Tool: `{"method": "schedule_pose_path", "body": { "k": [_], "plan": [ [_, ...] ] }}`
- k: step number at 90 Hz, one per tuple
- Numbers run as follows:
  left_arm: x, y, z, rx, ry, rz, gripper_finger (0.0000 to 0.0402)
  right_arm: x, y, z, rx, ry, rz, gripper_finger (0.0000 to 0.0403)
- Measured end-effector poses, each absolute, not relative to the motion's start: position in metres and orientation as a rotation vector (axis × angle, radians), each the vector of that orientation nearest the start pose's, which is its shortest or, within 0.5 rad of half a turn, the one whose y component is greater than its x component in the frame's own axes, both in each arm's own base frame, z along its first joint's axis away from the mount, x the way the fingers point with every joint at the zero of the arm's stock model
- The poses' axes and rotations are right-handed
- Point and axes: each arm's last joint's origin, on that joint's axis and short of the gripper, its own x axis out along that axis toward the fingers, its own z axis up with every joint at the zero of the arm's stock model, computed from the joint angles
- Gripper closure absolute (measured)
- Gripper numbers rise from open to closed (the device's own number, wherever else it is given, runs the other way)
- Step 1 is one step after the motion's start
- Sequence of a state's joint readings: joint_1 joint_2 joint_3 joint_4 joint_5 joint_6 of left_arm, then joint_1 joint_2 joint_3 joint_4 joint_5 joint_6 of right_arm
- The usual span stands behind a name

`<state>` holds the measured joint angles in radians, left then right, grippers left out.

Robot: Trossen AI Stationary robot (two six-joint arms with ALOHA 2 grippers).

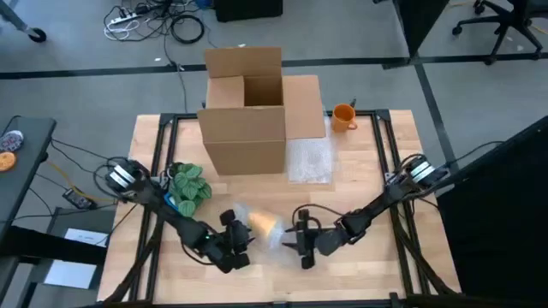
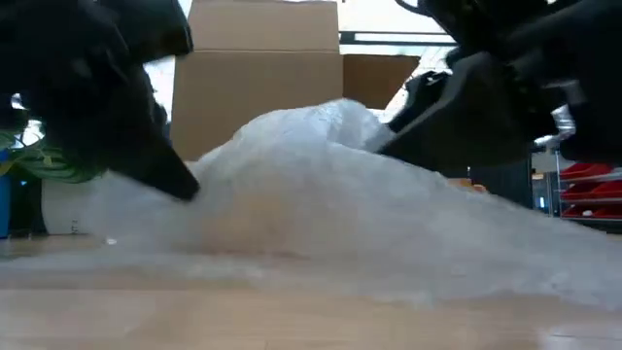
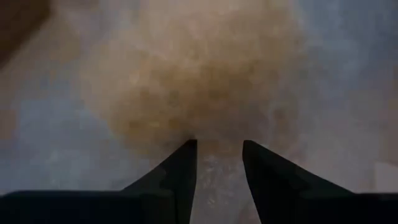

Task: Wrap mug
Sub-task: Wrap the yellow mug with the bubble wrap

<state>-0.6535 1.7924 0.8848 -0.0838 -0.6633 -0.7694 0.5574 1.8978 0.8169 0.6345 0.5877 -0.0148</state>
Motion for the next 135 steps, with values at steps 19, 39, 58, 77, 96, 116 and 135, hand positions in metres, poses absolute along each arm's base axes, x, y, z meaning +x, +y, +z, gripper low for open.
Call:
{"method": "schedule_pose_path", "body": {
  "k": [19,39,58,77,96,116,135],
  "plan": [
    [0.281,-0.19,0.113,-0.129,0.687,0.242,0.0285,0.322,0.165,0.12,-0.317,0.32,-0.049,0.0259],
    [0.289,-0.187,0.118,-0.09,0.683,0.209,0.0285,0.333,0.149,0.125,-0.41,0.282,-0.041,0.0283],
    [0.302,-0.177,0.125,-0.046,0.671,0.216,0.0285,0.354,0.145,0.138,-0.495,0.322,-0.003,0.0292],
    [0.316,-0.167,0.12,-0.035,0.639,0.201,0.0285,0.378,0.14,0.156,-0.484,0.509,-0.005,0.0293],
    [0.318,-0.167,0.124,-0.006,0.642,0.164,0.0285,0.388,0.13,0.169,-0.385,0.663,-0.007,0.0293],
    [0.295,-0.178,0.166,-0.016,0.649,0.087,0.0285,0.39,0.126,0.168,-0.353,0.673,-0.009,0.0293],
    [0.26,-0.181,0.223,-0.035,0.574,0.041,0.0285,0.39,0.122,0.163,-0.358,0.706,-0.018,0.0293]
  ]
}}
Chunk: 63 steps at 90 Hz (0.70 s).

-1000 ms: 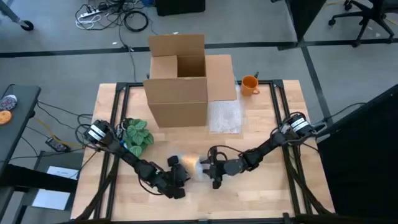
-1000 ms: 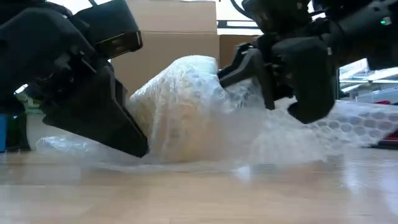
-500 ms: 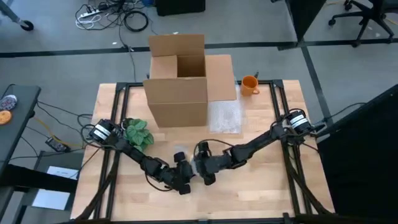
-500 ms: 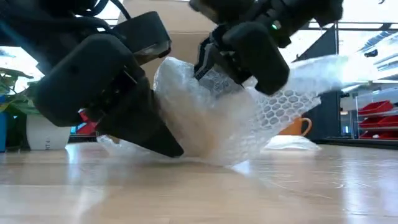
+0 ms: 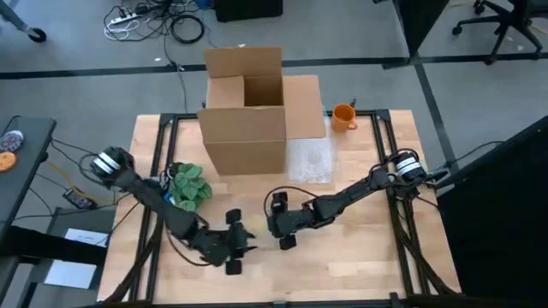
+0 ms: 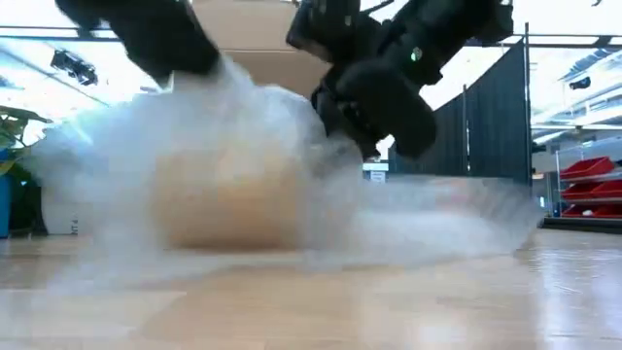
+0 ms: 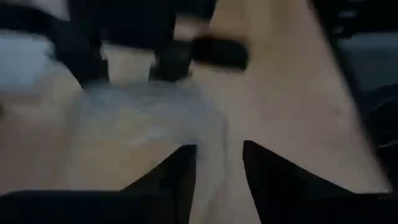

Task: Wrap mug
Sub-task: Wrap the yellow mug with the bubble wrap

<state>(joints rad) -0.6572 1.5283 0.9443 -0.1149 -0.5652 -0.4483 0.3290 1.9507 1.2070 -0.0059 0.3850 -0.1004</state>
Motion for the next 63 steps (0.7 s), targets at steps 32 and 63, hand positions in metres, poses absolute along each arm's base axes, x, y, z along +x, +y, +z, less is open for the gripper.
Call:
{"method": "schedule_pose_path", "body": {
  "k": [32,63],
  "plan": [
    [0.25,-0.178,0.224,-0.05,0.567,0.164,0.0285,0.391,0.119,0.164,-0.34,0.699,-0.006,0.0293],
    [0.277,-0.207,0.168,-0.146,0.651,0.014,0.0285,0.39,0.127,0.165,-0.337,0.685,0.035,0.0293]
  ]
}}
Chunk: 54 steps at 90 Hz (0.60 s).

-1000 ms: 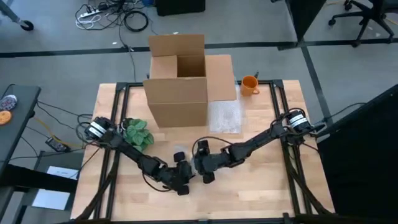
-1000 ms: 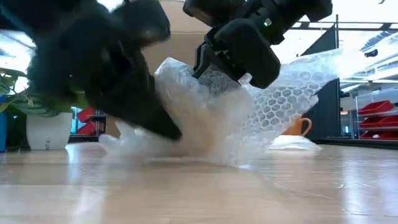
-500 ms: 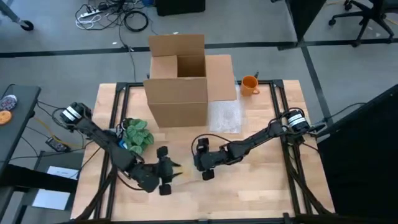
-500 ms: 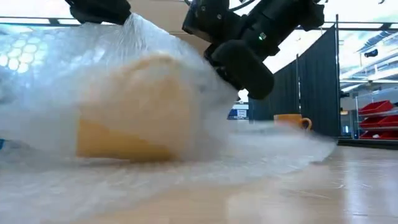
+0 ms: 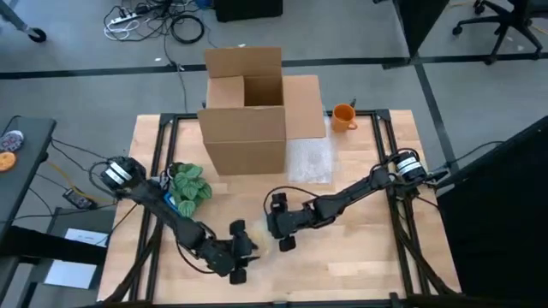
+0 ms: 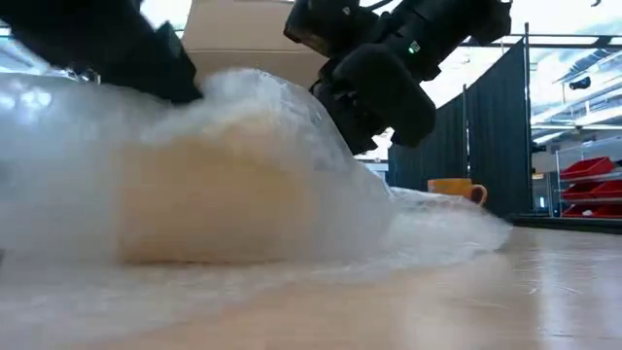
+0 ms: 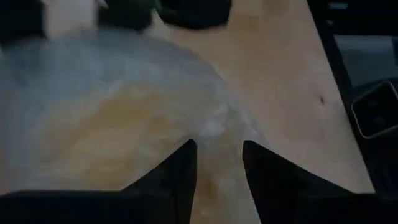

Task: Wrap mug
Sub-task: Wrap the yellow mug with the bubble wrap

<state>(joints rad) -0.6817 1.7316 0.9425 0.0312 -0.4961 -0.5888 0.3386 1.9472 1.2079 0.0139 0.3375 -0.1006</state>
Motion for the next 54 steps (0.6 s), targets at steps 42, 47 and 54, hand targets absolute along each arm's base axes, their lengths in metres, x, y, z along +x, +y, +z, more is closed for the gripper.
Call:
{"method": "schedule_pose_path", "body": {
  "k": [42,47,54],
  "plan": [
    [0.269,-0.201,0.168,-0.117,0.732,0.018,0.0285,0.371,0.15,0.174,-0.552,0.722,0.078,0.028],
    [0.267,-0.199,0.171,-0.109,0.741,0.025,0.0285,0.366,0.152,0.174,-0.576,0.752,0.073,0.0271],
    [0.263,-0.196,0.176,-0.102,0.755,0.037,0.0285,0.362,0.153,0.173,-0.603,0.779,0.057,0.0253]
  ]
}}
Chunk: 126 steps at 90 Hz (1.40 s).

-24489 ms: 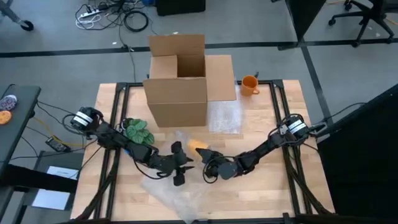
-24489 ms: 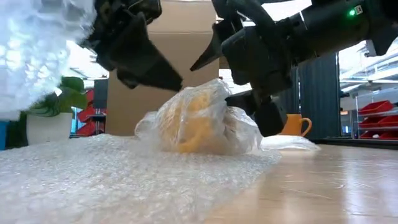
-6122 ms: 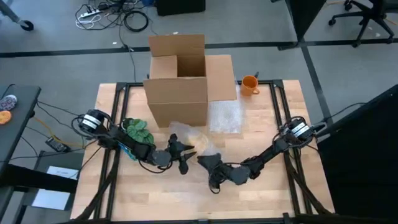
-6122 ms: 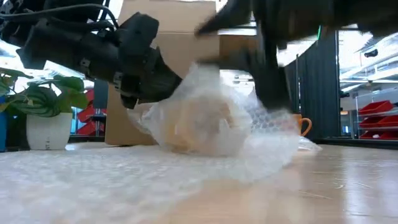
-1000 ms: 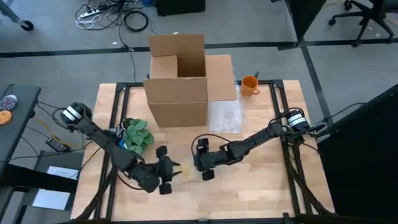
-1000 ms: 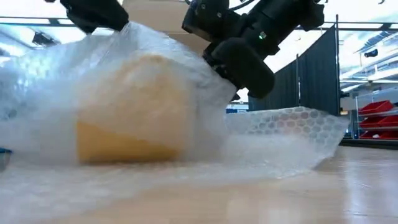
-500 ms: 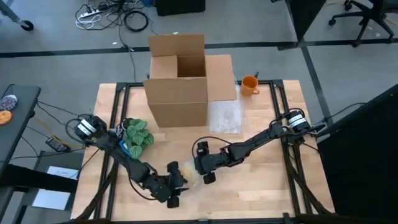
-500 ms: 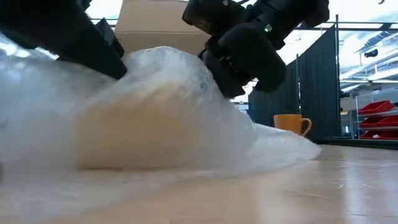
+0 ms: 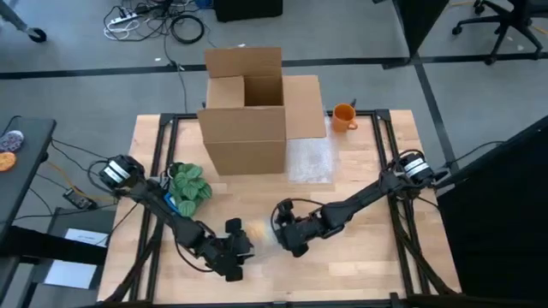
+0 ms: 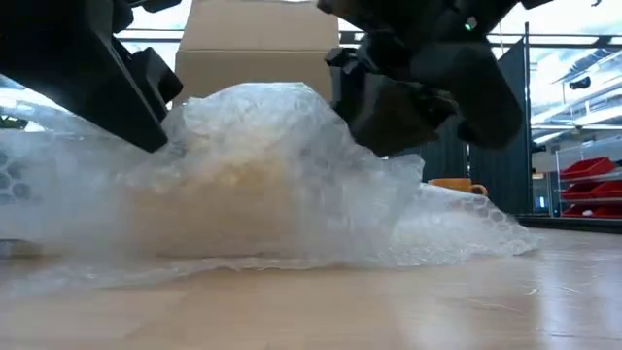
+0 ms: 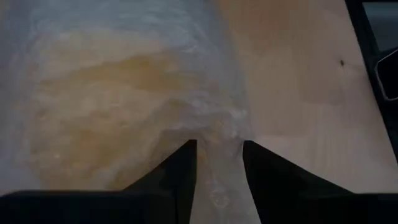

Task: Wrap mug
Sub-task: Wrap the yellow mug with the bubble wrap

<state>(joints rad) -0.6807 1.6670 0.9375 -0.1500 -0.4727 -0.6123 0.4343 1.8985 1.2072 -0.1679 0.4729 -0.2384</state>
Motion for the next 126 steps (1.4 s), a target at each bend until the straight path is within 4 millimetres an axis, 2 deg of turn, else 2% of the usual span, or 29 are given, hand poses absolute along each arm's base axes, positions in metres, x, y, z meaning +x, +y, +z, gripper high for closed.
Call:
{"method": "schedule_pose_path", "body": {
  "k": [16,28,42,55,71,98,114,126],
  "plan": [
    [0.255,-0.189,0.192,-0.089,0.746,0.053,0.0285,0.354,0.163,0.173,-0.689,0.789,-0.002,0.0213],
    [0.249,-0.182,0.205,-0.047,0.71,0.094,0.0285,0.35,0.172,0.177,-0.828,0.745,-0.069,0.0191],
    [0.242,-0.173,0.21,0.03,0.705,0.189,0.0285,0.351,0.182,0.184,-1.0,0.678,-0.086,0.0181],
    [0.239,-0.166,0.206,0.062,0.746,0.25,0.0285,0.353,0.181,0.185,-1.081,0.666,-0.051,0.0182],
    [0.235,-0.161,0.203,0.064,0.786,0.296,0.0285,0.355,0.166,0.184,-1.14,0.734,-0.154,0.0181],
    [0.24,-0.154,0.203,0.071,0.782,0.331,0.0285,0.348,0.166,0.204,-1.194,0.712,-0.194,0.0178],
    [0.241,-0.144,0.192,0.083,0.79,0.35,0.0285,0.347,0.171,0.202,-1.17,0.696,-0.008,0.0176],
    [0.241,-0.136,0.182,0.072,0.779,0.376,0.0285,0.353,0.162,0.196,-1.227,0.72,0.036,0.0179]
  ]
}}
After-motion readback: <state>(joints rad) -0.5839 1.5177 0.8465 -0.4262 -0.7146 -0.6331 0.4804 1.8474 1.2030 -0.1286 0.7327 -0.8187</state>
